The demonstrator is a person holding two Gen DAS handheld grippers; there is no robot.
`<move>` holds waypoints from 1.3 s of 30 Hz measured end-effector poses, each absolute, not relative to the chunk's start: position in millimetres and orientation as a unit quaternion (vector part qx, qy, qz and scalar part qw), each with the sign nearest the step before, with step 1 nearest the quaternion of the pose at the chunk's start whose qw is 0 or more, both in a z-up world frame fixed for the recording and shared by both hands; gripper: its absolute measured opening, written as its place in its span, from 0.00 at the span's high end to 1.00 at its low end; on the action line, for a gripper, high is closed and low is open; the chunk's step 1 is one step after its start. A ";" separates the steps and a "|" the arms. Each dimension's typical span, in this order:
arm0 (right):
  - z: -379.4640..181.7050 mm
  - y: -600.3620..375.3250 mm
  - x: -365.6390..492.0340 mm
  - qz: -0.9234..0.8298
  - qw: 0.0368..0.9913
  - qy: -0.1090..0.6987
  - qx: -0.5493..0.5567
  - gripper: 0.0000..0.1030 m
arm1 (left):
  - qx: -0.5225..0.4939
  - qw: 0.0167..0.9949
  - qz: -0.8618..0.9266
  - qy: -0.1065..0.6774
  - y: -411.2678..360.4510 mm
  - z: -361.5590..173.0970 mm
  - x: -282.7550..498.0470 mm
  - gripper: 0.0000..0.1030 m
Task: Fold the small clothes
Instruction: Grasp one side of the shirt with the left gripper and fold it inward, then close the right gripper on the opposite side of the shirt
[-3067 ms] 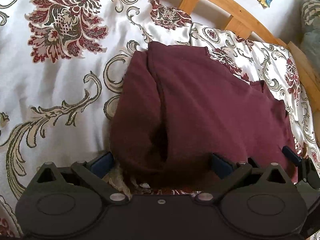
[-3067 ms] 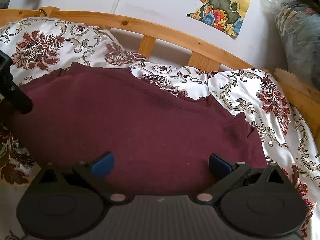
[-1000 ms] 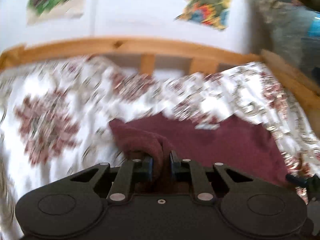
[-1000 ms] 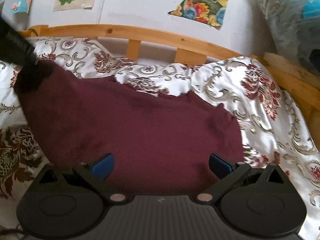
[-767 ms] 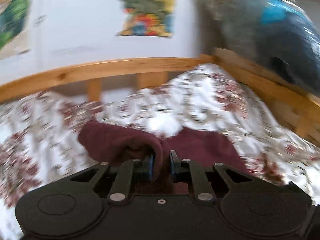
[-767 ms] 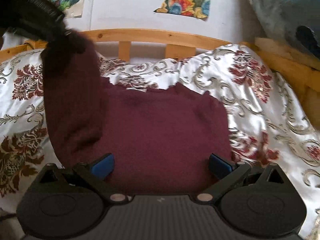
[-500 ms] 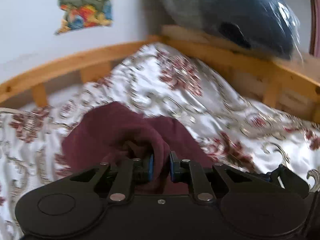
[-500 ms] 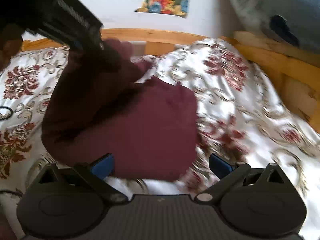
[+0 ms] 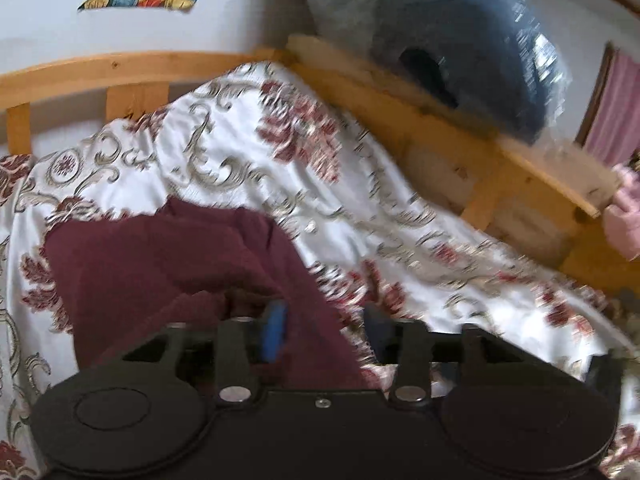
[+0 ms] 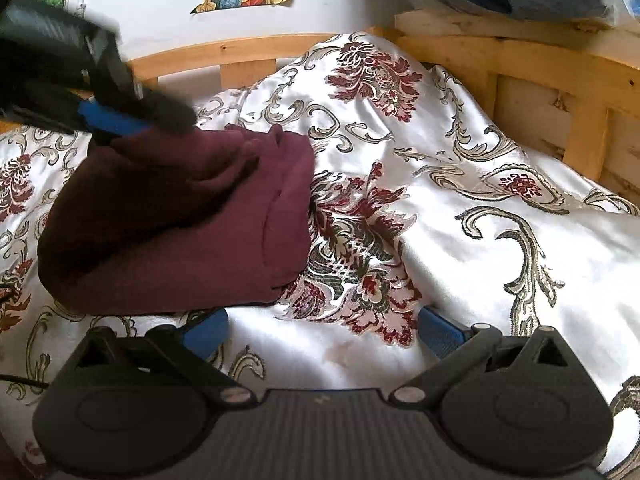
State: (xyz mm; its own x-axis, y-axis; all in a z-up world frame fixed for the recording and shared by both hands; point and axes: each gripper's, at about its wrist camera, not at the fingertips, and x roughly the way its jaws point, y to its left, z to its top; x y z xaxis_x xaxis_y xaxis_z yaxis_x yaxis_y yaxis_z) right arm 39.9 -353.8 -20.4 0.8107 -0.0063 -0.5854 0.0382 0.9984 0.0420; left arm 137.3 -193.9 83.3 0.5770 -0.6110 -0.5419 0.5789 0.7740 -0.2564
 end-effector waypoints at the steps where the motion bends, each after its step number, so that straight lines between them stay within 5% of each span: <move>1: -20.3 -353.4 40.6 -0.012 0.951 0.308 0.025 0.00 | -0.031 0.887 -0.343 0.307 -190.4 87.4 134.2 0.36; 6: -18.8 -353.9 42.5 -0.025 0.950 0.308 0.032 0.00 | -0.042 0.896 -0.353 0.265 -168.2 105.6 120.0 0.16; 12: 1.1 -367.5 54.3 -0.032 0.958 0.284 0.031 0.00 | -0.025 0.917 -0.291 0.271 -133.4 89.1 115.7 0.06; 22: 51.9 -388.7 131.2 0.089 0.944 0.300 0.107 0.00 | -0.034 0.922 -0.245 0.299 -107.3 38.5 125.7 0.08; 26: 48.8 -386.1 171.0 0.143 0.915 0.326 0.189 0.00 | -0.015 0.919 -0.264 0.291 -114.0 35.7 125.5 0.19; 30: 40.7 -375.2 206.0 0.156 0.901 0.347 0.209 0.15 | 0.000 0.915 -0.276 0.295 -118.6 30.2 123.2 0.29; 37: 20.6 -355.7 244.4 0.154 0.886 0.395 0.190 0.38 | 0.001 0.908 -0.294 0.299 -120.3 26.7 119.9 0.31; 39: 15.8 -352.8 248.8 0.149 0.885 0.399 0.188 0.55 | 0.003 0.906 -0.299 0.300 -121.7 25.2 119.0 0.31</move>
